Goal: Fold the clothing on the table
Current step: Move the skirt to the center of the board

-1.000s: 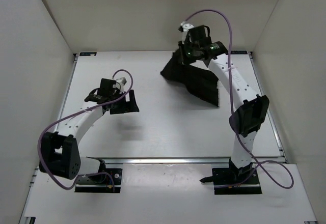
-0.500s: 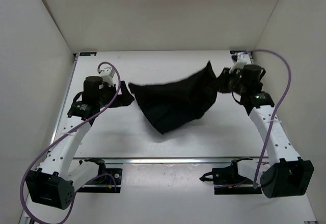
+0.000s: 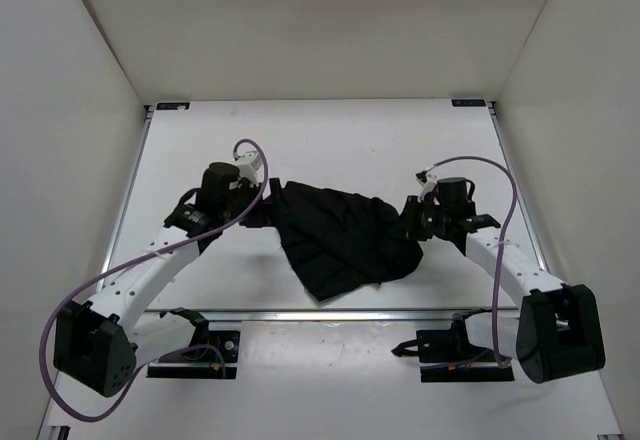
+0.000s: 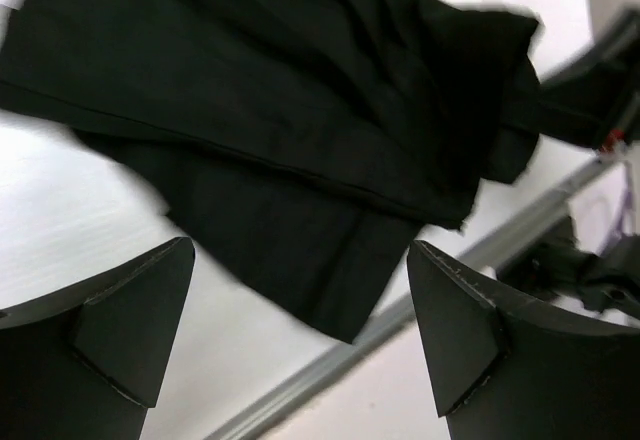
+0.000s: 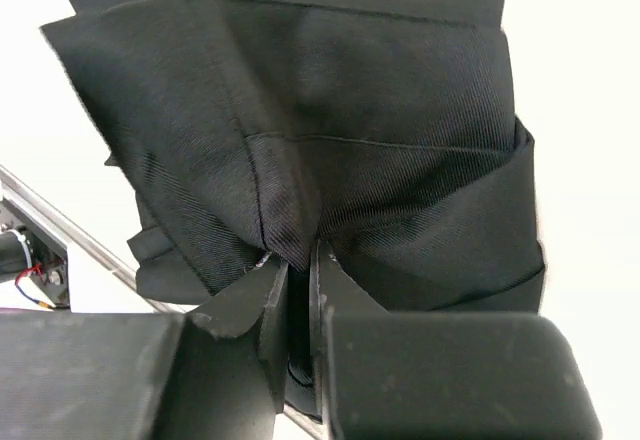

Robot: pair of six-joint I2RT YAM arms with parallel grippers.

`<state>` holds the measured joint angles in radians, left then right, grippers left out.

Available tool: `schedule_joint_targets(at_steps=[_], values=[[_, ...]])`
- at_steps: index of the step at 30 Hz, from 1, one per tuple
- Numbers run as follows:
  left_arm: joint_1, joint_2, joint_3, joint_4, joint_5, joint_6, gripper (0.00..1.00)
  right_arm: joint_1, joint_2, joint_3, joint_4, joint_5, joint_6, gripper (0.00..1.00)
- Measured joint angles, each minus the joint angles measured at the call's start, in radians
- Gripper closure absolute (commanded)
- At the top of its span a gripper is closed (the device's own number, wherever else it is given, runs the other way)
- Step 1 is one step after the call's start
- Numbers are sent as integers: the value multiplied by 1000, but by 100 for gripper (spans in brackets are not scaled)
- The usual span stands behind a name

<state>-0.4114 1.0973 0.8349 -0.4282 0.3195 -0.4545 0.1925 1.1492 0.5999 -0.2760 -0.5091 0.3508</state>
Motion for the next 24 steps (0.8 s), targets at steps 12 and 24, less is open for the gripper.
schedule_joint_targets(at_steps=[12,24], values=[[-161,91,-242,273,70,-271,1,310,318,313,94,-12,46,99],[-143,126,-373,460,-29,-492,2,277,329,301,98,-16,50,100]])
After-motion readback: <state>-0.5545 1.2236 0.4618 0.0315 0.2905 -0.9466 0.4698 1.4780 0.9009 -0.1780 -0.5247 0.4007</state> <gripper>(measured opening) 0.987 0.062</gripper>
